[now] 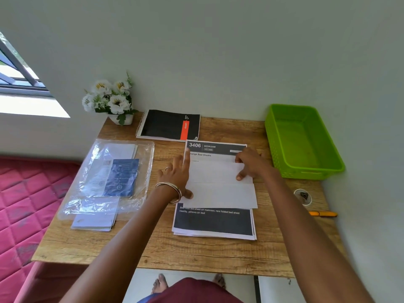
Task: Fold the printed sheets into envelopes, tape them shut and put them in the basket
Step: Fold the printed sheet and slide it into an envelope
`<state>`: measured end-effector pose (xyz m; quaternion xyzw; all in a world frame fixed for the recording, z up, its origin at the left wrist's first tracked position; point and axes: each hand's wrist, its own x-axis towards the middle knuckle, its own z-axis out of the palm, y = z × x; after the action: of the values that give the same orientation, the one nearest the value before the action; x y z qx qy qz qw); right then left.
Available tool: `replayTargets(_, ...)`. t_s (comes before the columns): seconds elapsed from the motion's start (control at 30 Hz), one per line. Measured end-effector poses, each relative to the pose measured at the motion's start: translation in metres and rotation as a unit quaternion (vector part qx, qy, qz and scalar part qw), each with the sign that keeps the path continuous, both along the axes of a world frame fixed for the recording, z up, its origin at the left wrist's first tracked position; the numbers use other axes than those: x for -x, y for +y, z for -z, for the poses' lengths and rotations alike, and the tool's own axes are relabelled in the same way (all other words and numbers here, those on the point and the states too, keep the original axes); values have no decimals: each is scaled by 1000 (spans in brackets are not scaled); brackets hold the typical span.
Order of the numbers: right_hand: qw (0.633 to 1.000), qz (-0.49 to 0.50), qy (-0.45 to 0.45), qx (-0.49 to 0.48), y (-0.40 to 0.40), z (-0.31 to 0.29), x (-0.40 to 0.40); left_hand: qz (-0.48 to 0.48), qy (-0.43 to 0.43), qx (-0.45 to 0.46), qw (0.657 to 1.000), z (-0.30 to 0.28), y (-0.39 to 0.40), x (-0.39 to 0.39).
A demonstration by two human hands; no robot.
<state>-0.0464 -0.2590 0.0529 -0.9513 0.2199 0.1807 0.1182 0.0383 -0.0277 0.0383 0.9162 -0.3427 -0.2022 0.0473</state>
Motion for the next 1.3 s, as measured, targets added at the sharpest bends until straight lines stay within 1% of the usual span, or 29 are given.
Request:
replayTargets(0.07, 997, 31, -67, -39, 3, 2, 10, -25, -8, 20, 999, 0, 4, 4)
replayTargets(0.13, 985, 70, -141, -75, 7, 5, 23, -46, -24, 44, 998, 1, 7, 9)
replayTargets(0.23, 946, 139, -256, -144, 15, 10, 43, -72, -58, 80, 992, 5, 15, 19)
replayTargets(0.3, 927, 152, -303, -162, 22, 16, 58, -95, -43, 110, 988, 11, 21, 26)
replayTargets(0.4, 920, 147, -334, -140, 37, 24, 80, -123, 7, 171, 978, 17, 31, 31)
replayTargets(0.5, 924, 130, -341, -114, 49, 29, 97, -121, 1, 209, 970, 16, 41, 29)
replayTargets(0.57, 935, 90, -331, -88, 52, 38, 105, -117, -13, 233, 965, 14, 46, 26)
replayTargets(0.6, 948, 74, -300, -69, 53, 44, 107, -107, -20, 245, 964, 13, 47, 25)
replayTargets(0.67, 971, 63, -226, -41, 58, 46, 112, -55, -34, 257, 964, 14, 45, 29)
replayTargets(0.7, 978, 64, -195, -34, 61, 43, 112, -23, -38, 251, 967, 14, 43, 34)
replayTargets(0.77, 987, 64, -150, -6, 71, 33, 107, 34, -47, 210, 976, 16, 37, 45)
replayTargets(0.8, 988, 63, -143, 13, 76, 29, 104, 55, -59, 183, 980, 20, 34, 49)
replayTargets(0.87, 984, 52, -166, 26, 89, 25, 93, 76, -82, 132, 985, 27, 30, 56)
replayTargets(0.93, 982, 20, -188, -14, 104, 27, 80, 67, -88, 124, 986, 32, 28, 59)
replayTargets(1.0, 983, -36, -176, -50, 118, 33, 67, 43, -65, 141, 987, 33, 26, 57)
replayTargets(1.1, 984, -95, -146, -42, 119, 48, 61, 7, -18, 157, 987, 29, 24, 51)
replayTargets(1.2, 985, -75, -149, -37, 101, 54, 76, -16, -1, 162, 987, 26, 21, 47)
replayTargets(1.3, 986, -2, -162, -30, 80, 55, 99, -20, 5, 150, 988, 24, 18, 48)
